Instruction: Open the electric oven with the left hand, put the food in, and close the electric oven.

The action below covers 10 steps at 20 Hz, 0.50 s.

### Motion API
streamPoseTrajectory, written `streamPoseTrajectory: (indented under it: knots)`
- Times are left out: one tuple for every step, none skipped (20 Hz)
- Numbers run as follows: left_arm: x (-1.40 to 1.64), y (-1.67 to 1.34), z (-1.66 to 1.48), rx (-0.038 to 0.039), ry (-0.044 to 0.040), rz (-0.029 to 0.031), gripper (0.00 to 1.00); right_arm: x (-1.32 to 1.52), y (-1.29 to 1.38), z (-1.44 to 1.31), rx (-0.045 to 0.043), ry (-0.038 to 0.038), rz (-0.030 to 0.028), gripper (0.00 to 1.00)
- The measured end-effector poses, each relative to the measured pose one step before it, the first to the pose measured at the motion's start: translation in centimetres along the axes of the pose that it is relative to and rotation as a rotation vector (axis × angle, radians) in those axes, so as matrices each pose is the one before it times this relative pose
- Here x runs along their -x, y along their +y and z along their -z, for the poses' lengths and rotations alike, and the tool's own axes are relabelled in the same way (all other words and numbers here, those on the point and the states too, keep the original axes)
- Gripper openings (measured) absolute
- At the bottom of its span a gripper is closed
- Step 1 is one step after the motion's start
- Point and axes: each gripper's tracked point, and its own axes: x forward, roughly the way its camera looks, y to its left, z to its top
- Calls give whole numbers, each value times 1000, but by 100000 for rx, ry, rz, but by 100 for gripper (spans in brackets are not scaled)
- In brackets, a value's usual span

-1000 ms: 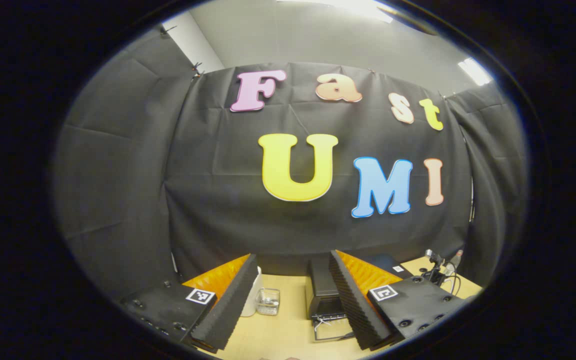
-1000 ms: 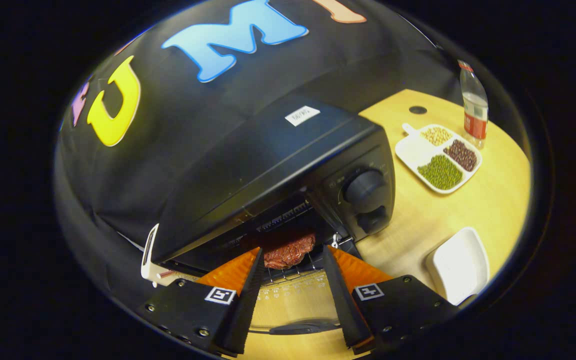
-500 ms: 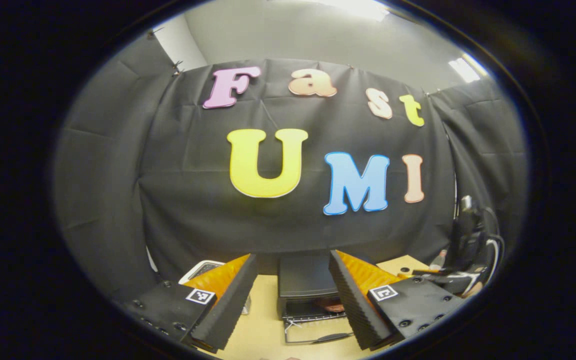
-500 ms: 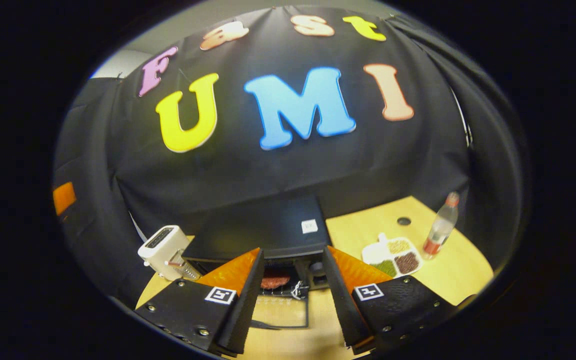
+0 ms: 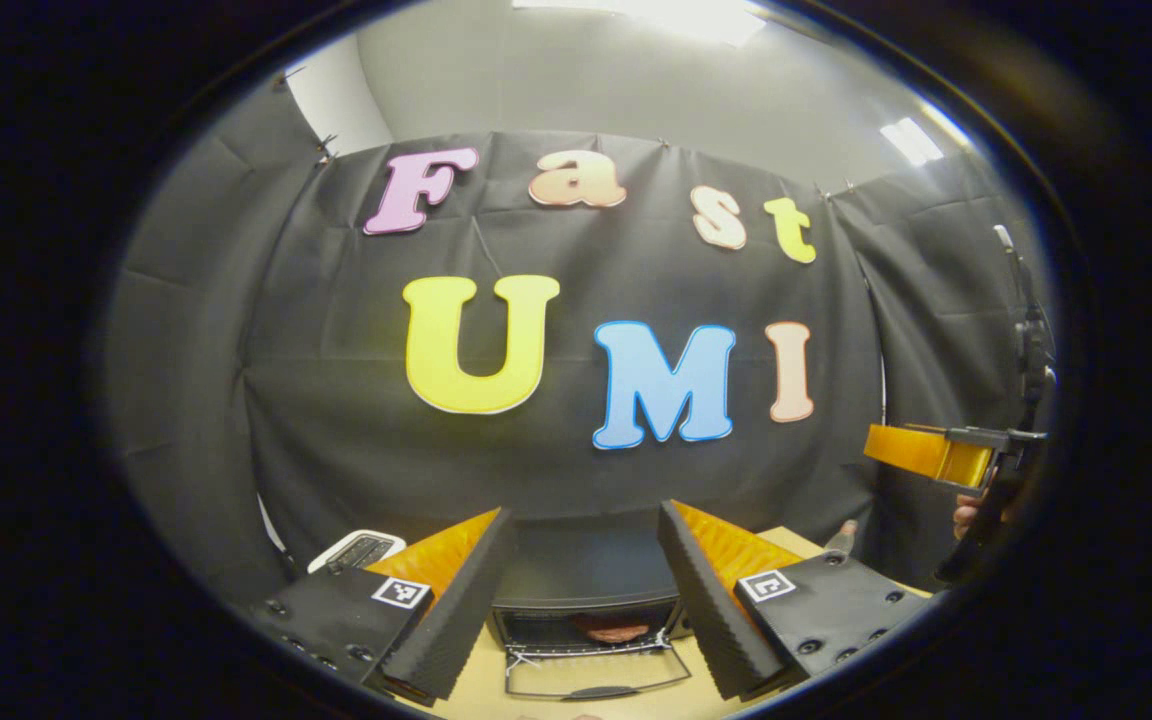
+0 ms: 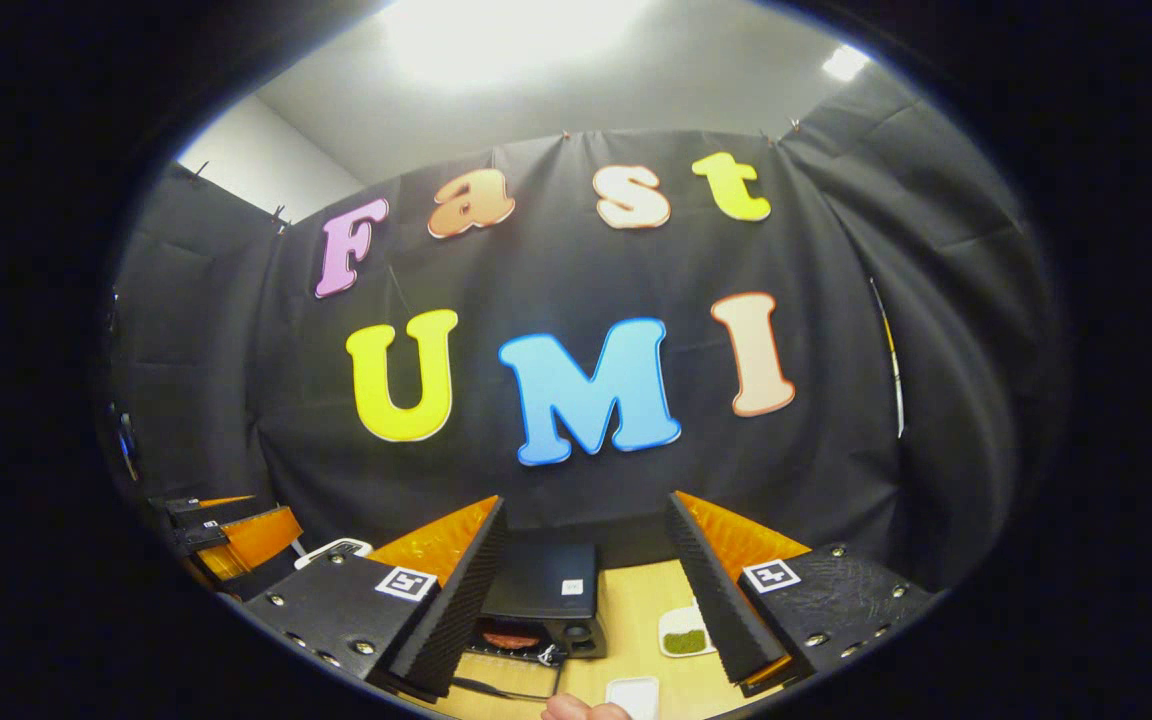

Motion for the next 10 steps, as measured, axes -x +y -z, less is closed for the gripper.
streamPoseTrajectory:
  knots:
    - [-40,-608,-240,-223,-569,265,100,423,34,-570,-131,-1473,-712,87]
    - [5,-499,134,-353,191,-189,100,298,-114,-201,-554,-547,-673,96]
    - [-104,-525,437,-360,1236,-141,100,247,-295,-116,-683,145,-60,96]
    - [-59,-494,842,-34,2072,-153,100,160,-512,123,-496,700,449,96]
    - [-177,-358,953,554,2349,-191,100,31,-434,567,-468,547,322,96]
    - [-164,-348,1050,953,2232,4,100,-29,-499,186,-95,550,474,96]
    - [-240,-273,1126,1019,3054,-75,100,181,-430,191,196,909,266,95]
    - [-452,-179,1483,819,3689,-469,98,72,-241,23,-77,745,-290,95]
    - [-387,81,1606,654,3804,-507,96,-3,-424,386,-77,814,230,95]
    - [-372,64,1777,800,4435,-452,94,110,-526,193,-155,448,342,95]
